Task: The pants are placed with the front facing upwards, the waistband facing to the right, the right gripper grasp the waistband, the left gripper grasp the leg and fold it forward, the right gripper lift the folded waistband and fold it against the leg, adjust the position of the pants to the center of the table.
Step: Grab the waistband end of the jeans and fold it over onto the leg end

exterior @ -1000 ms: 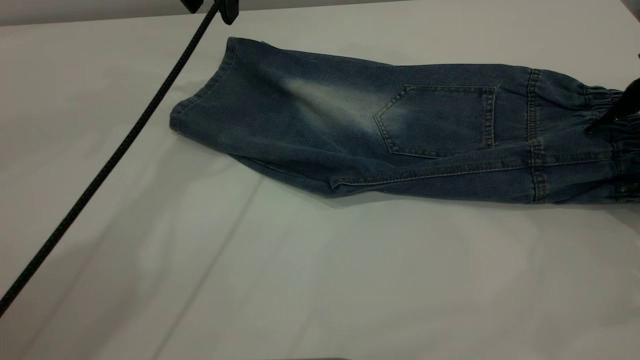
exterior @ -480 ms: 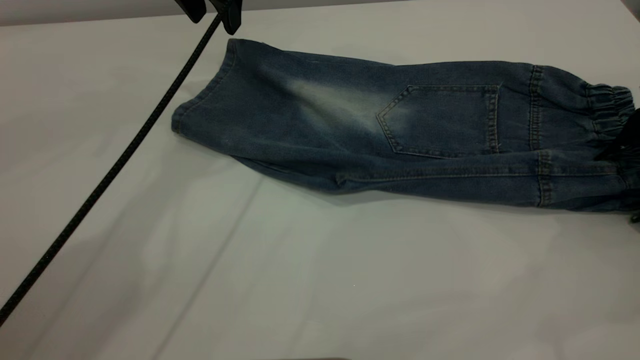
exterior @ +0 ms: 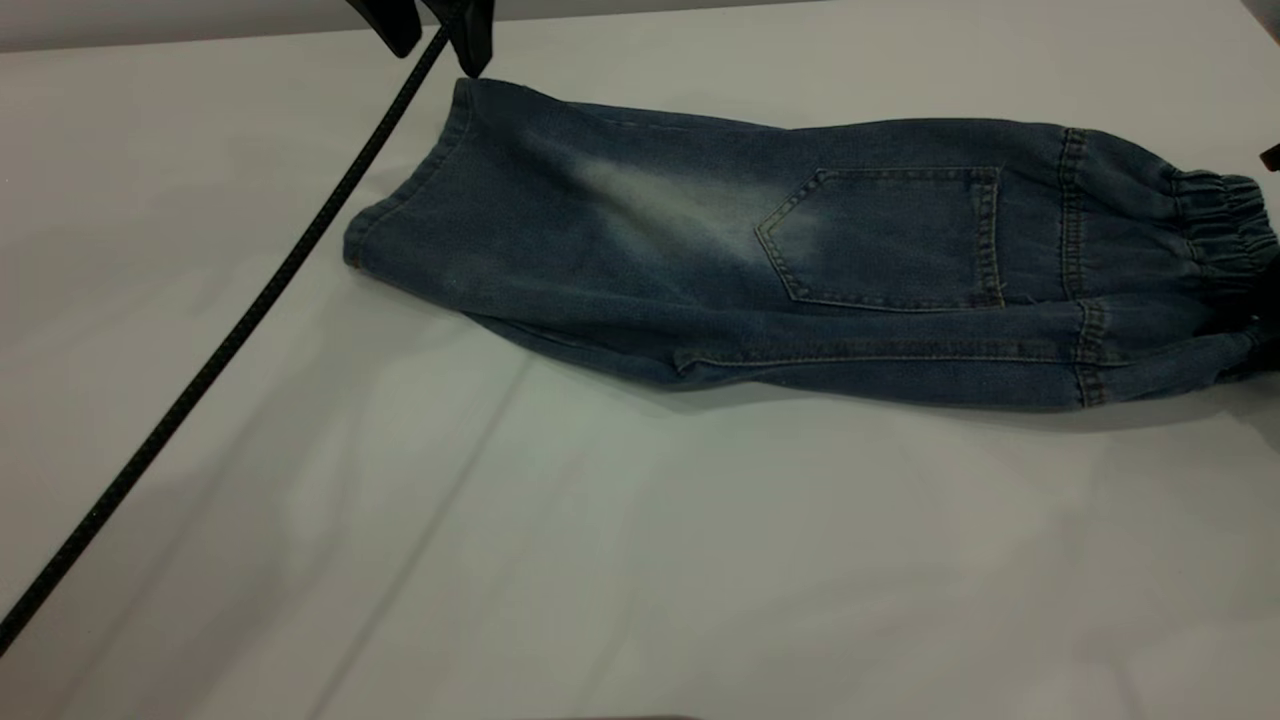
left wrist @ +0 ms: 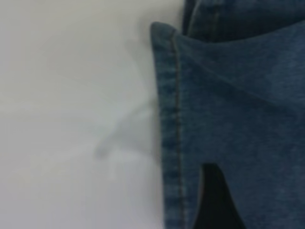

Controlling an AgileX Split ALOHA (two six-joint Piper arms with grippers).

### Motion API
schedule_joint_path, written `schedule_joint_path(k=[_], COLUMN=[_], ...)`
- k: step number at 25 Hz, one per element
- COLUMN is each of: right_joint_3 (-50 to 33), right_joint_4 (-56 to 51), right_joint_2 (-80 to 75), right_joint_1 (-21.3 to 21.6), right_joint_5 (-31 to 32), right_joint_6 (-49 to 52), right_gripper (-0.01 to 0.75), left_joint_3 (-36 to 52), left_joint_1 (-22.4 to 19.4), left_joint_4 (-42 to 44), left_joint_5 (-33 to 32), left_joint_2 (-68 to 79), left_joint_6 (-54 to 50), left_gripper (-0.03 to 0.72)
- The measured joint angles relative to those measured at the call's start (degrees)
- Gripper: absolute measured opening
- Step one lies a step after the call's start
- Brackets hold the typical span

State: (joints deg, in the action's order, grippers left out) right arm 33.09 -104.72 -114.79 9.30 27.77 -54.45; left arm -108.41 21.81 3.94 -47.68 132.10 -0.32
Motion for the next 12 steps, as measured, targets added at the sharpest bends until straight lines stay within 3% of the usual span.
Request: schedule_joint_path(k=[6, 12], right_joint_3=[4.68, 10.20], right_joint_4=[0.39, 1.18], right_joint_2=[3.45, 7.41], right_joint_1=[0.00, -0.52], right_joint_5=[11.60, 25.21], right_joint_6=[-9.36, -10.38], right_gripper=[0.106, 0.106], left_joint_3=[0.00, 0.00], left_joint_1=[2.50, 9.14], left_joint_4=[-5.37, -8.36], left_joint_5=[-0.13, 0.46], left_joint_2=[2.48, 6.46], left_joint_6=[3.69, 5.79], left_gripper=[0.400, 0.400])
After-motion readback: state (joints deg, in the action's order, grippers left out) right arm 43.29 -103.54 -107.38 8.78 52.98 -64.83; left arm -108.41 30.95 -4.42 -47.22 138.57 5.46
